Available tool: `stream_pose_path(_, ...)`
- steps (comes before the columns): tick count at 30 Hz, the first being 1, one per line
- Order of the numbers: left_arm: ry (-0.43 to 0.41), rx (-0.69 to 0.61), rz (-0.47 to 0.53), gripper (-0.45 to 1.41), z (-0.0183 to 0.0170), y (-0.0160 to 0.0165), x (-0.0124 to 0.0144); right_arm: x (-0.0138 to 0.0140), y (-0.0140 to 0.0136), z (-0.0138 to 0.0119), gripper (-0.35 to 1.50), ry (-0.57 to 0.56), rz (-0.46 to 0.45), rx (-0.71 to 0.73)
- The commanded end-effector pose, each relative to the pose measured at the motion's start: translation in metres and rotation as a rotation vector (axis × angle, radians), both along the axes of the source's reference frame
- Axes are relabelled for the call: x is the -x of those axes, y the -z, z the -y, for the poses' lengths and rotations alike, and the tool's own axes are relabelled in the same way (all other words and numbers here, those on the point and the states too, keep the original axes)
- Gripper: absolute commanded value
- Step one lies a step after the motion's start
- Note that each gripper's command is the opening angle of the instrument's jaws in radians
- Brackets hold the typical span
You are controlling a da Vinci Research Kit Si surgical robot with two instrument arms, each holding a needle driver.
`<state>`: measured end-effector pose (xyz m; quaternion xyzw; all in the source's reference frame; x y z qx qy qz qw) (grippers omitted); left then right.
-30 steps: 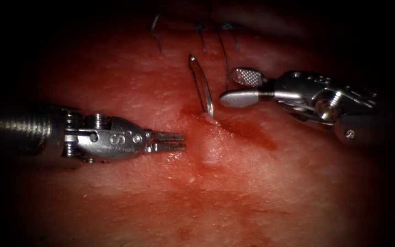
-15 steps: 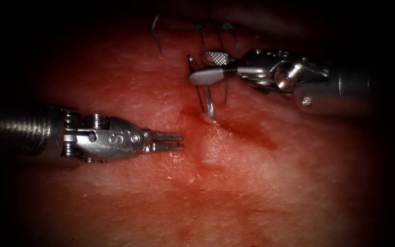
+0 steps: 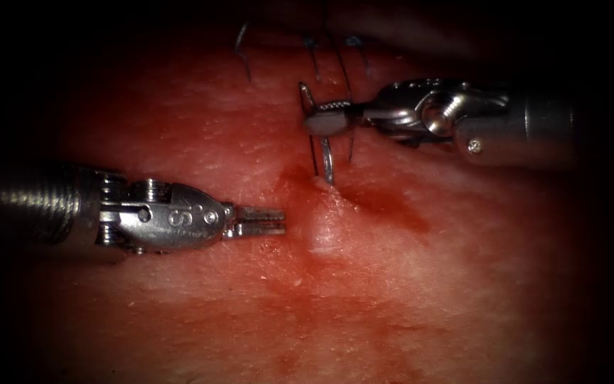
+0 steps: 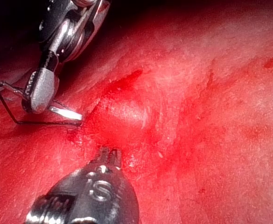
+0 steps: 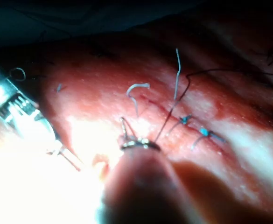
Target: Wound Closure
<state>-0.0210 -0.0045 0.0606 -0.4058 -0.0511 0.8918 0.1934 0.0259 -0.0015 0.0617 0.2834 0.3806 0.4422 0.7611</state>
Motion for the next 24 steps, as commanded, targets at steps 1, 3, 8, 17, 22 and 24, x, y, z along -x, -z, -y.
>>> stream_pose_path(1, -0.001, 0.001, 0.001, -0.2, 0.0, -0.0005, 0.0006, -0.0001, -0.0004, 0.0001, -0.35, -0.022, -0.013, 0.011)
stream_pose_path(3, -0.001, 0.001, 0.001, -0.2, 0.0, -0.0005, 0.0006, 0.0005, -0.0003, 0.0007, -0.35, -0.064, -0.052, 0.036)
stream_pose_path(8, 0.0, 0.002, 0.0, -0.21, 0.0, -0.0005, 0.0007, 0.0028, -0.0002, 0.0018, -0.35, -0.185, -0.166, 0.089)
stream_pose_path(17, 0.0, 0.003, 0.006, -0.21, 0.0003, -0.0007, 0.001, 0.0048, 0.0, 0.0028, -0.35, -0.365, -0.197, -0.055)
stream_pose_path(22, 0.0, 0.003, 0.006, -0.21, 0.0004, -0.0007, 0.001, 0.004, -0.0007, 0.0044, -0.35, -0.439, -0.231, -0.321)
stream_pose_path(24, 0.0, 0.003, 0.006, -0.21, 0.0004, -0.0007, 0.001, 0.0037, -0.0011, 0.0051, -0.35, -0.444, -0.24, -0.37)
